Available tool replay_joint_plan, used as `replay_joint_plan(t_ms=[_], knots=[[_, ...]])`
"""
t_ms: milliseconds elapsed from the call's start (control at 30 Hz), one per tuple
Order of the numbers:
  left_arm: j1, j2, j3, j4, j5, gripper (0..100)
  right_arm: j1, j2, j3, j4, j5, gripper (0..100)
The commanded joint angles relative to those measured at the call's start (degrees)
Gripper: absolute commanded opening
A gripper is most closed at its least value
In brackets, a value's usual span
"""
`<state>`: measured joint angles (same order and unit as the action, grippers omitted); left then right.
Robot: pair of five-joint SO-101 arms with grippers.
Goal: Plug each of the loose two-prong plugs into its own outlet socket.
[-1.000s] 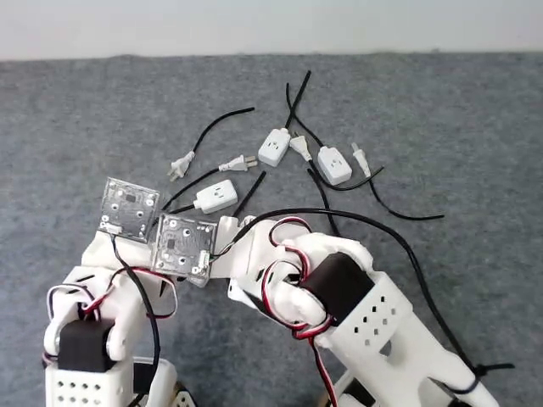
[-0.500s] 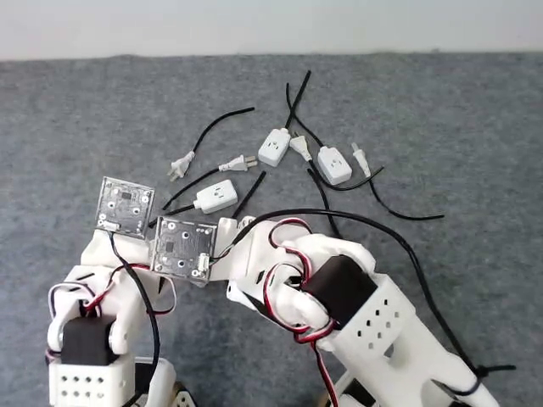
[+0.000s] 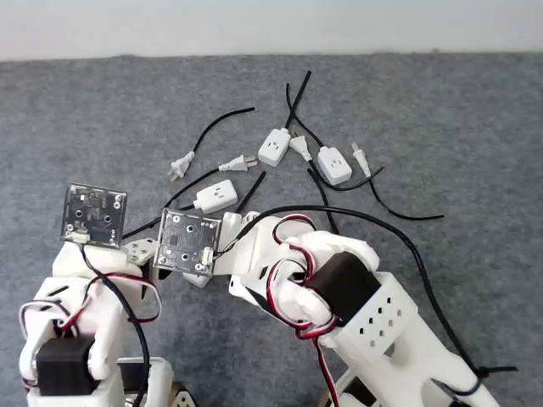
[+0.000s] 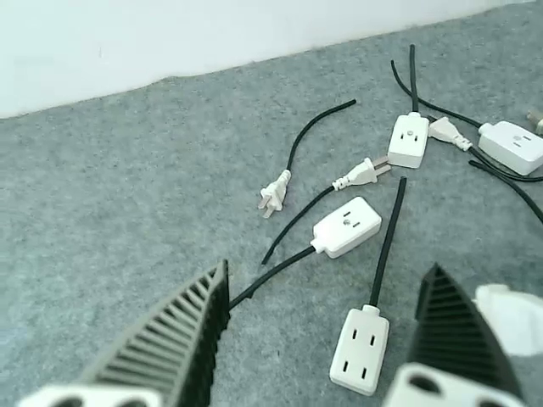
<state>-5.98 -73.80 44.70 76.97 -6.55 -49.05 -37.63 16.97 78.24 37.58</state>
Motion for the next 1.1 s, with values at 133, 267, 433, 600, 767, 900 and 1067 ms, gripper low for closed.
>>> replay_joint_plan(t_ms=[133,267,433,600,767,900,1067], knots=[[6.3,0.1,-2.6,2.7,-0.8,35,1.0,-1.1,-3.2,-2.1,-0.6,1.0],[6.6,0.1,-2.6,3.6,-1.0,35,1.0,-1.1,-3.1,-2.2,-0.6,1.0],[6.7,0.1,-2.4,3.9,-2.2,35,1.0,-1.1,-3.1,-2.4,-0.6,1.0],[6.8,0.1,1.2,1.6,-2.4,35,0.6,-1.7,-3.3,-1.8,-0.7,1.0],[6.8,0.1,4.5,-0.7,-2.4,35,0.6,-1.8,-4.0,-1.5,-1.3,1.0],[6.8,0.1,5.8,-1.8,-2.4,35,0.6,-1.8,-4.0,-1.5,-1.8,1.0],[6.8,0.2,6.8,-3.1,-2.4,35,0.5,-1.8,-4.0,-1.5,-1.8,1.0]])
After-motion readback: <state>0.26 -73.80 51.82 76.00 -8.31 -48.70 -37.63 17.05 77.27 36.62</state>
